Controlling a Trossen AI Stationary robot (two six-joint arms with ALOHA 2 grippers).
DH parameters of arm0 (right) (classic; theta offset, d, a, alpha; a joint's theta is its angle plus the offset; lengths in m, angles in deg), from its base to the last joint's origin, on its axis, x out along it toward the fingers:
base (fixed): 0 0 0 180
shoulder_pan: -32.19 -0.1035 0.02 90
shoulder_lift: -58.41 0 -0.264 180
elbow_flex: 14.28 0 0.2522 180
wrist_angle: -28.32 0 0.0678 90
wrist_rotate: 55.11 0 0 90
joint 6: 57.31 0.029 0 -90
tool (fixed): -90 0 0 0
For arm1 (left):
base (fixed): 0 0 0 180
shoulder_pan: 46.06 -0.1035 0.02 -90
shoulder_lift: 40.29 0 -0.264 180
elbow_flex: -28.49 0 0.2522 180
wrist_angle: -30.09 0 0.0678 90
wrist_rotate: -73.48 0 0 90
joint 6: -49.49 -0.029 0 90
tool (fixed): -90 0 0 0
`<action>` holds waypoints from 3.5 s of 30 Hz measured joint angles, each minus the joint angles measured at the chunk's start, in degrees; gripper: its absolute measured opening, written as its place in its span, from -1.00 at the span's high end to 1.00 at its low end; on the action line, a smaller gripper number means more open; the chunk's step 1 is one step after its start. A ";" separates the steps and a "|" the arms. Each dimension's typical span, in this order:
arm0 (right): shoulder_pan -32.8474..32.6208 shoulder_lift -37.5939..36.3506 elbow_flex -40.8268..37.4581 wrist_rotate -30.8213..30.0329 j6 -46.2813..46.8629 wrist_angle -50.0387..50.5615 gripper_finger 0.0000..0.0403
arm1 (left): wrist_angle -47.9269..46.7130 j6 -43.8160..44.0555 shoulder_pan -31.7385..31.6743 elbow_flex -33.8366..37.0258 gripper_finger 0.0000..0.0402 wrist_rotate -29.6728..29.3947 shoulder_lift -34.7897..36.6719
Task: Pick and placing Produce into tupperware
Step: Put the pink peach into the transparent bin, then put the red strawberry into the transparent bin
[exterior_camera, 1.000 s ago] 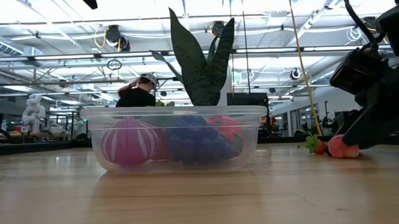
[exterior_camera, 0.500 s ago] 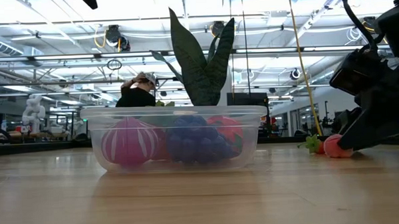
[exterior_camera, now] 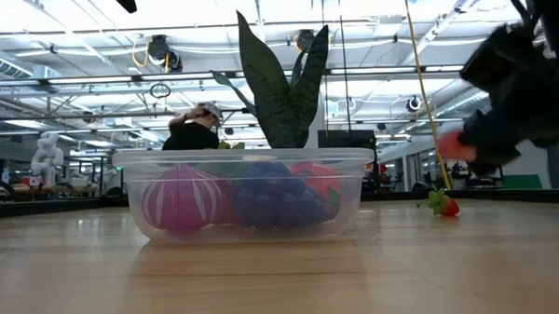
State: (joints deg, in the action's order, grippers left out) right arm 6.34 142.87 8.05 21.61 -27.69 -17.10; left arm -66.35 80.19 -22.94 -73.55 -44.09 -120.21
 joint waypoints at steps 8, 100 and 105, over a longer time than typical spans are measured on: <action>0.01 -2.14 10.84 0.04 -8.19 11.36 0.52 | 0.00 0.00 0.00 0.00 0.07 -0.02 0.02; 3.52 12.16 37.69 2.90 -20.56 27.16 0.07 | -0.02 -1.68 0.02 0.01 0.07 -1.01 0.02; 1.86 4.24 37.76 0.45 -16.35 43.79 0.07 | -0.04 -1.09 0.07 0.01 0.07 -0.51 0.02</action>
State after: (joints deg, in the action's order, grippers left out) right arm 8.20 147.12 45.81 22.06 -44.04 26.69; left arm -66.39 79.10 -22.88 -73.54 -44.60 -120.19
